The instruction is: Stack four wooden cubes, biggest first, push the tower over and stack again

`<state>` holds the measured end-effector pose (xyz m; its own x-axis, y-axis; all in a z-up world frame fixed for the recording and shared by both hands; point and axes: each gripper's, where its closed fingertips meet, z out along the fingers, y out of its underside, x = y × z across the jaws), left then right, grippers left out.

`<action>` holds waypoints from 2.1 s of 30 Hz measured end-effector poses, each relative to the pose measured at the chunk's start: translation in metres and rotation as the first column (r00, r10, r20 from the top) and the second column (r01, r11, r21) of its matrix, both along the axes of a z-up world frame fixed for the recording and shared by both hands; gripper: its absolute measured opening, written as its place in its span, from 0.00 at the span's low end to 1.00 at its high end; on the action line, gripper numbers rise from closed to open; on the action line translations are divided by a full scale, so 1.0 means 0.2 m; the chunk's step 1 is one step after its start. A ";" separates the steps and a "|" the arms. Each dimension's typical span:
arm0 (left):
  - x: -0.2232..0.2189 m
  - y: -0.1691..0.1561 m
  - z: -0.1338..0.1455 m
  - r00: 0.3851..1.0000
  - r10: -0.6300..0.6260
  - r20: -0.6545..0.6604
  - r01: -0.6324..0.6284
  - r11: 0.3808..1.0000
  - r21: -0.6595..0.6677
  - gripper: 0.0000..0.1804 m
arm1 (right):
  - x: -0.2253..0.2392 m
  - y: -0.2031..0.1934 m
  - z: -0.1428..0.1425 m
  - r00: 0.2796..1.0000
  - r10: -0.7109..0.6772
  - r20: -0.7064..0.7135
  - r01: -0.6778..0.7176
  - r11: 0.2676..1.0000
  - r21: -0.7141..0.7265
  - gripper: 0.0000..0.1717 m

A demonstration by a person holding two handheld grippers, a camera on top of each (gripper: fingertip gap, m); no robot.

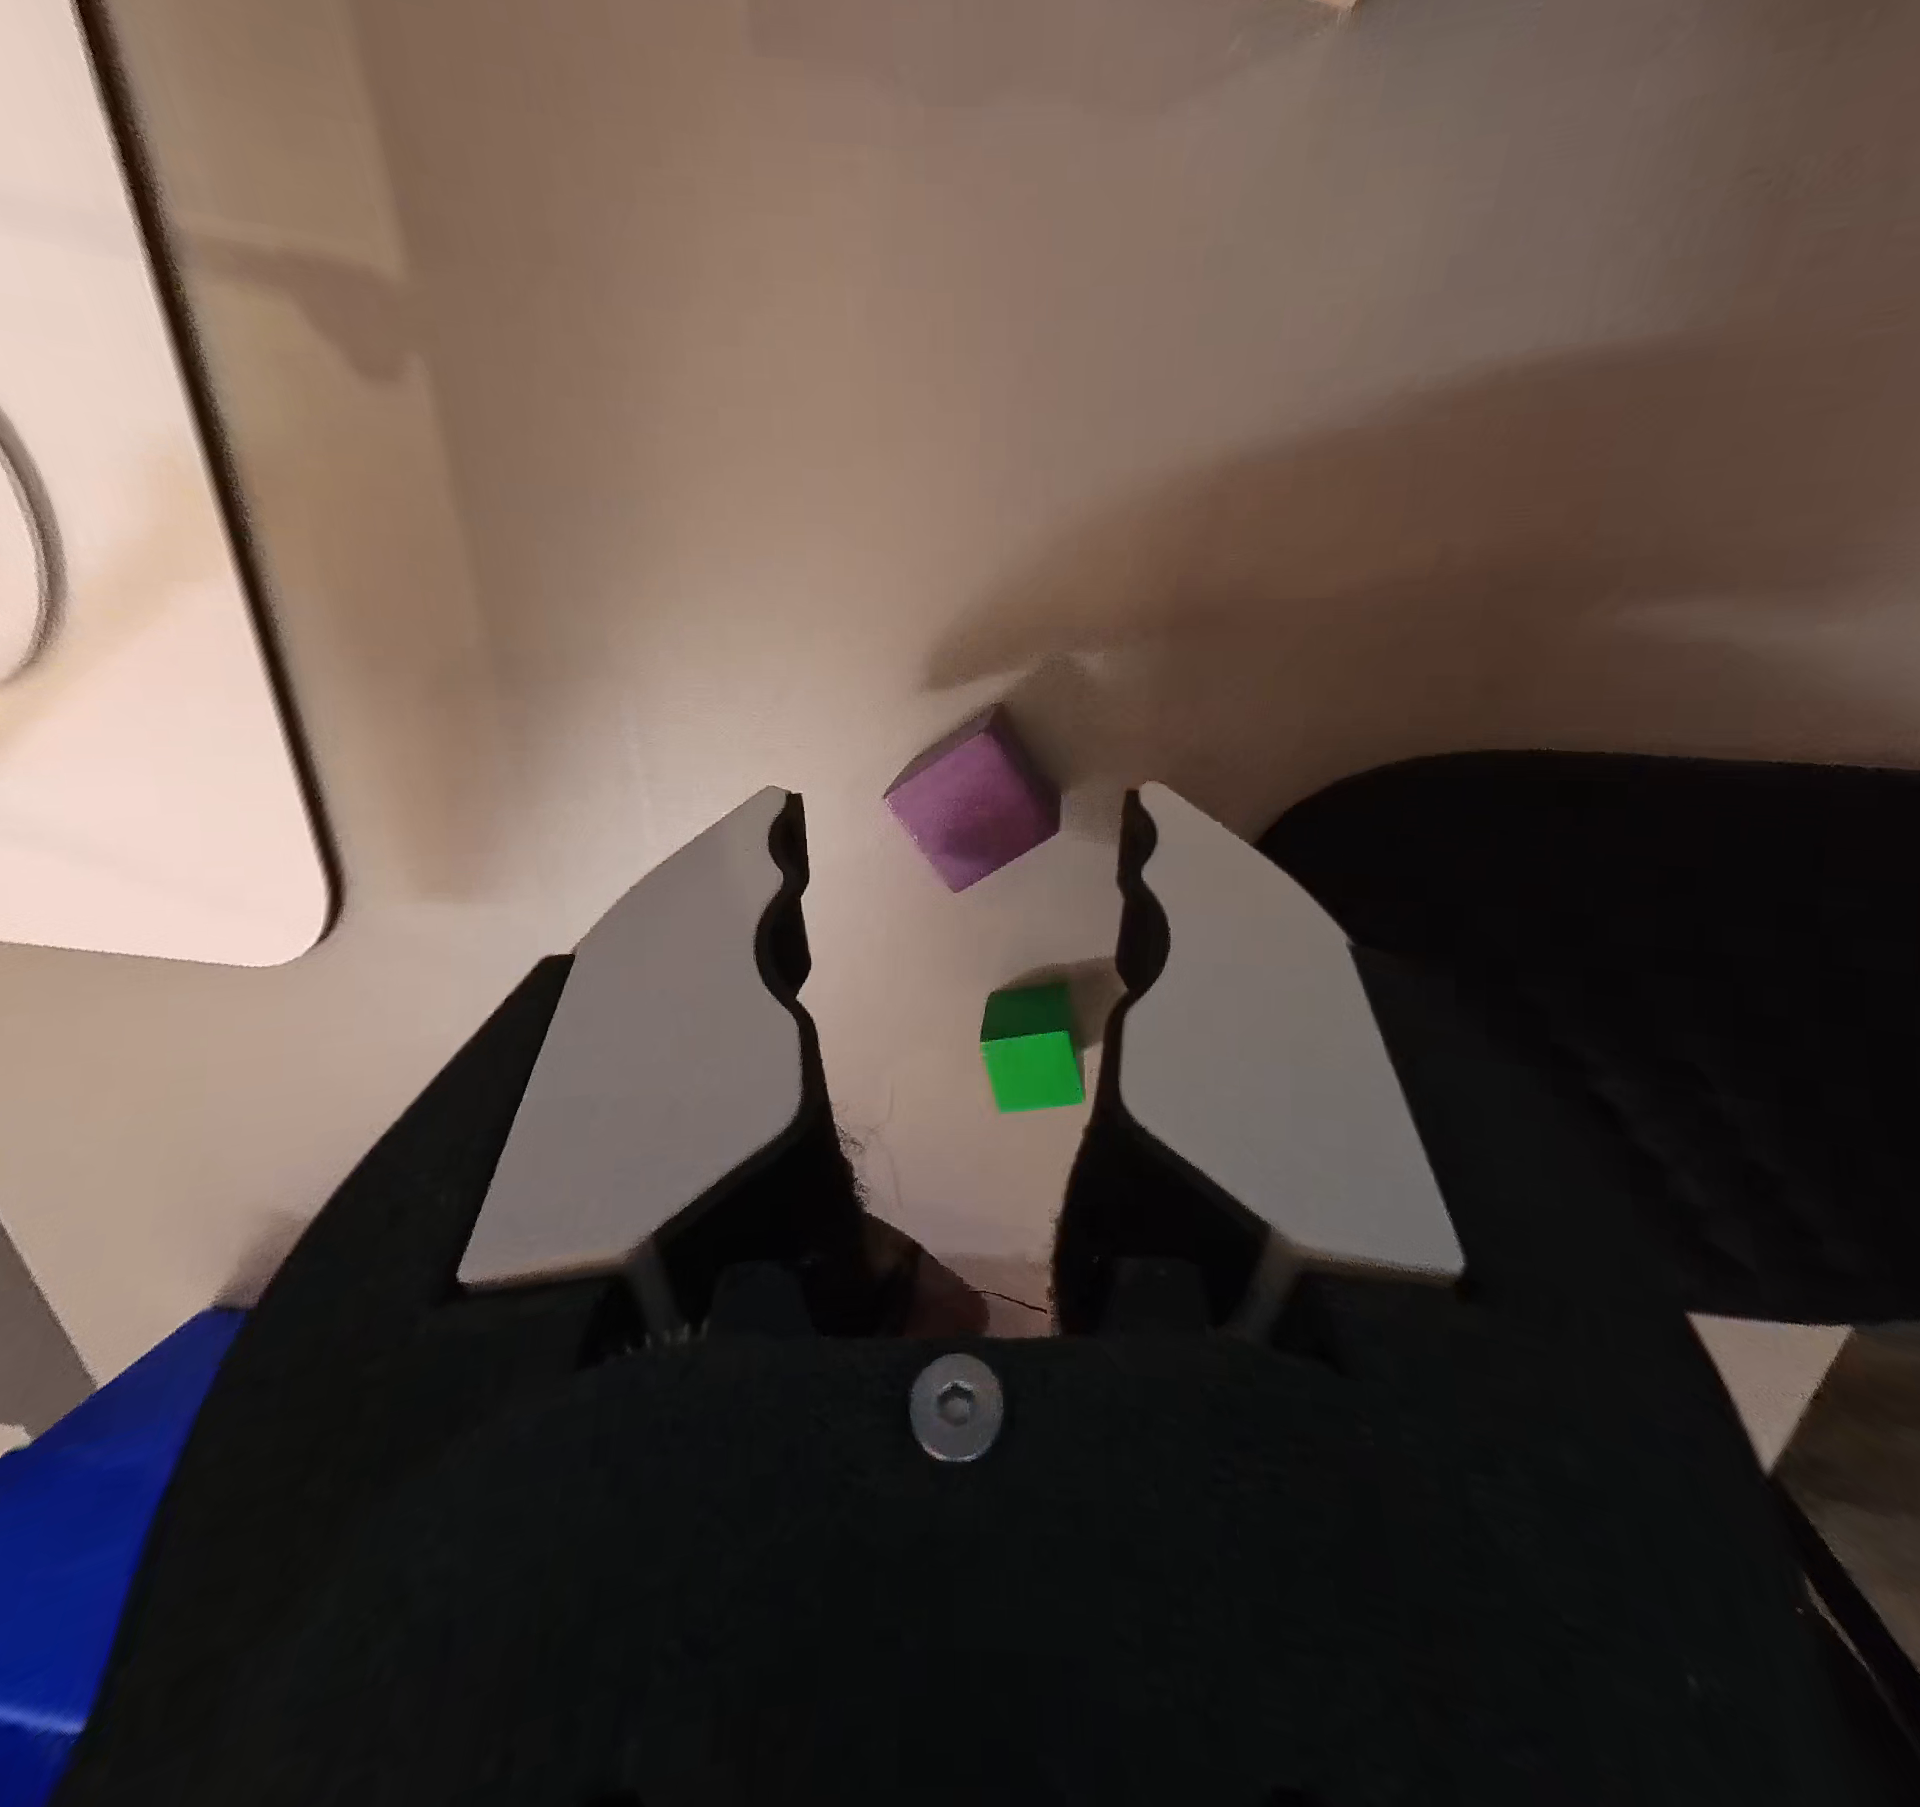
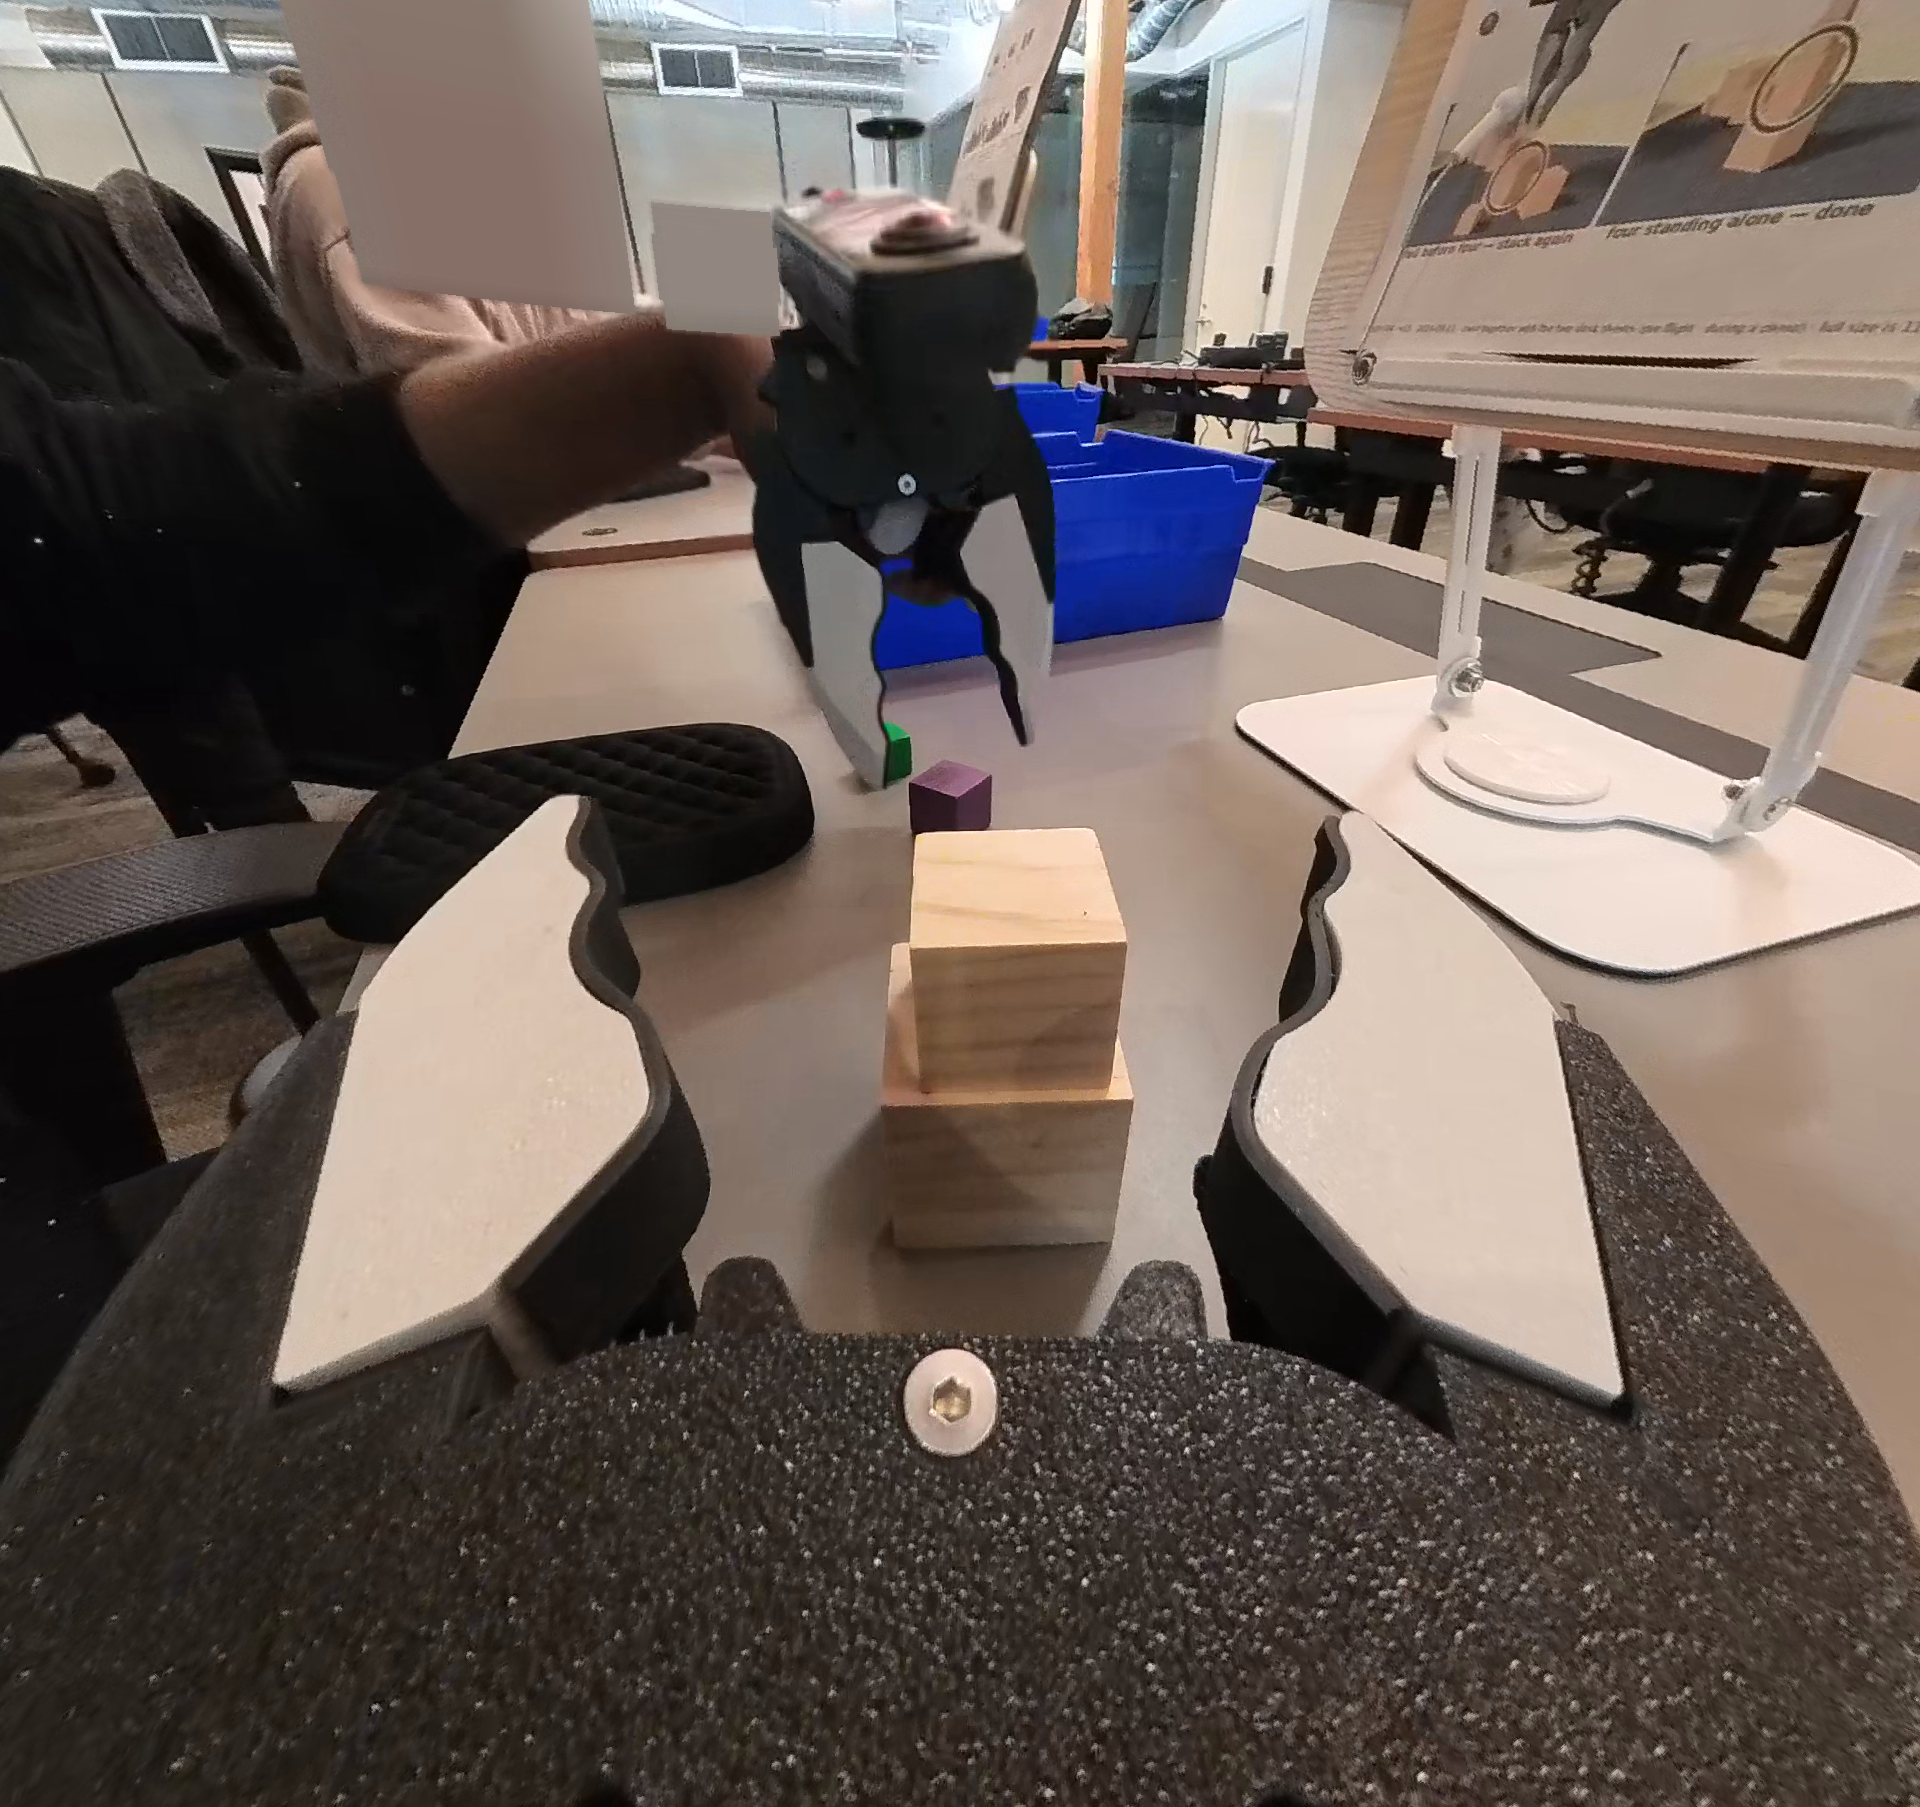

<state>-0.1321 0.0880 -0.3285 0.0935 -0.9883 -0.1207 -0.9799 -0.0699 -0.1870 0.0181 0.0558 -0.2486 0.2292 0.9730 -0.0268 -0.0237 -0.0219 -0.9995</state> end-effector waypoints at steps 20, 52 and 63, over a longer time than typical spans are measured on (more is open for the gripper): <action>-0.02 0.00 -0.06 0.966 0.257 -0.001 -0.256 0.963 -0.086 0.15 | 0.00 0.00 0.00 1.000 0.004 -0.011 -0.004 1.000 -0.010 0.71; 0.78 -0.14 0.39 0.940 -0.338 -0.036 0.339 0.940 0.022 0.15 | -0.02 -0.02 -0.02 0.999 0.046 0.027 -0.045 0.999 -0.011 0.68; 0.80 -0.11 0.35 0.938 -0.340 -0.069 0.342 0.939 0.031 0.15 | -0.02 -0.02 -0.01 0.999 0.047 0.024 -0.047 0.999 -0.010 0.67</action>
